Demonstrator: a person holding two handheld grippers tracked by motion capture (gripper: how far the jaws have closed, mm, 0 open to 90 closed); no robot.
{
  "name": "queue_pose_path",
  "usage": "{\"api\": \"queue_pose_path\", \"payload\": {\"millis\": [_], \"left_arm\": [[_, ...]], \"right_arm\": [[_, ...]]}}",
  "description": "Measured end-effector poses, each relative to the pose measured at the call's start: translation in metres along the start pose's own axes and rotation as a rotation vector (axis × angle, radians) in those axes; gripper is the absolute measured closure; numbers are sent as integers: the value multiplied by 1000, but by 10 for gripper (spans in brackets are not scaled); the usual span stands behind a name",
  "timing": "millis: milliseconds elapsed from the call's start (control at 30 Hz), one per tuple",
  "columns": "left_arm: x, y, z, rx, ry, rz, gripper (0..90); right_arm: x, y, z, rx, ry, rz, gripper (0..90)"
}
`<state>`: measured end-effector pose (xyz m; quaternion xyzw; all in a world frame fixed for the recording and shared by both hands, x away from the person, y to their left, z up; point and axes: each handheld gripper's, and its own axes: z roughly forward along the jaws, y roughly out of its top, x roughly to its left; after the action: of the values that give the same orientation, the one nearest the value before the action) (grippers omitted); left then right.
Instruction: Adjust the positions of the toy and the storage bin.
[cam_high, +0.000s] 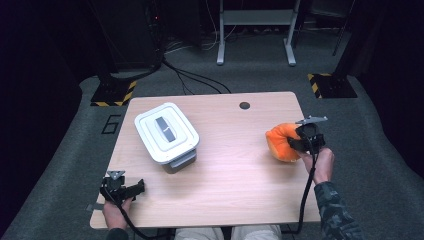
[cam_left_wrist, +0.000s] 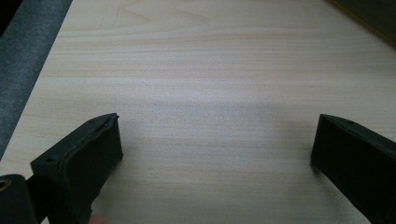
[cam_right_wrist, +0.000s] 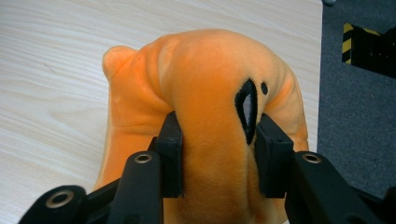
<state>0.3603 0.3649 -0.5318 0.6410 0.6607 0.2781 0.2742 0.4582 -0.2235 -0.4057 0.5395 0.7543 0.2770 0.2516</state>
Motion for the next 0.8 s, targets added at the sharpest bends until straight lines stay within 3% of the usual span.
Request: {"api": "queue_pose_path", "payload": {"millis": [233, 300, 500, 700, 800], "left_arm": [[0, 0, 0, 0, 0, 0, 16], [0, 0, 0, 0, 0, 0, 16], [0, 0, 0, 0, 0, 0, 16], [0, 0, 0, 0, 0, 0, 16], [0, 0, 0, 0, 0, 0, 16]], "right_arm": [[-1, -8, 18, 58, -23, 1, 595], [-1, -14, 27, 99, -40, 4, 599], [-9, -27, 32, 99, -28, 44, 608], [-10, -30, 33, 90, -32, 44, 596], [-8, -27, 32, 77, -38, 35, 490]]}}
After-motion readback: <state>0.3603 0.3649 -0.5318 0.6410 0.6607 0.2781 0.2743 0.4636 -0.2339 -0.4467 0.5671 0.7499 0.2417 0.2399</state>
